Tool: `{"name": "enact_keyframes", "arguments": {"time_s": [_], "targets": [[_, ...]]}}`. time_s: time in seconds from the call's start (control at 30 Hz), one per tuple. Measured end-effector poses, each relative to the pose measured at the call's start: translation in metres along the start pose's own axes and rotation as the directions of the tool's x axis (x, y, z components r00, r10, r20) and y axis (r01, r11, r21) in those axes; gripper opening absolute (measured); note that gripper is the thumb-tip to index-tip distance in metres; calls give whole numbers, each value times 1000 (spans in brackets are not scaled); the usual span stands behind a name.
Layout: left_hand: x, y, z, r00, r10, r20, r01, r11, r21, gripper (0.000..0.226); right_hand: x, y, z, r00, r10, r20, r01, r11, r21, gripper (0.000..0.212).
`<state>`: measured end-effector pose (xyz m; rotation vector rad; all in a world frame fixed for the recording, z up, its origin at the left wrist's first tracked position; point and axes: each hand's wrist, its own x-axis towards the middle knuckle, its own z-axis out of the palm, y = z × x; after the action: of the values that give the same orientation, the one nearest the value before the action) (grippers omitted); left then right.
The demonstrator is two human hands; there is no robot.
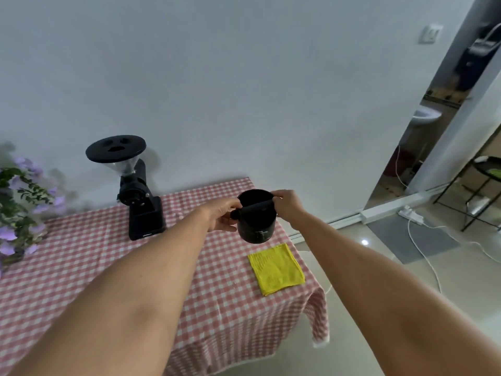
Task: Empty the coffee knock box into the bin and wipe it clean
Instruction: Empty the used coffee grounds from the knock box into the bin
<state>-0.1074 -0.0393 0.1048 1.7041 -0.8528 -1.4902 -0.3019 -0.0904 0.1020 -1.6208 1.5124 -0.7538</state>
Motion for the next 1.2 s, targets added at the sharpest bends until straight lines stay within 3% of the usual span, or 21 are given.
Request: {"name": "enact_keyframes", "arguments": {"time_s": [0.17,0.3,0.53,0.67,0.83,0.93,1.2], "targets": [[6,13,33,990,-46,132,51,998,-35,22,-4,10,-51,1000,14,-16,-14,999,40,37],[17,23,63,972,-98,214,93,995,33,52,-4,22,-88,999,35,-15,-33,995,90,37],[34,34,132,900,-150,410,190,980,-58,87,6,54,-150,998,19,56,-22,997,68,32],[46,41,173,885,-148,442,190,980,-54,88,20,80,-191,996,22,88,-27,998,59,31],[60,50,232,903,-94,420,132,989,-63,93,39,120,-236,994,75,76,-91,967,237,22],[72,51,266,917,-70,393,111,990,-83,90,49,144,-258,990,127,66,-141,938,317,34],[112,43,323,957,-61,285,130,965,-228,58,68,203,-290,944,267,194,-317,896,311,25]]}}
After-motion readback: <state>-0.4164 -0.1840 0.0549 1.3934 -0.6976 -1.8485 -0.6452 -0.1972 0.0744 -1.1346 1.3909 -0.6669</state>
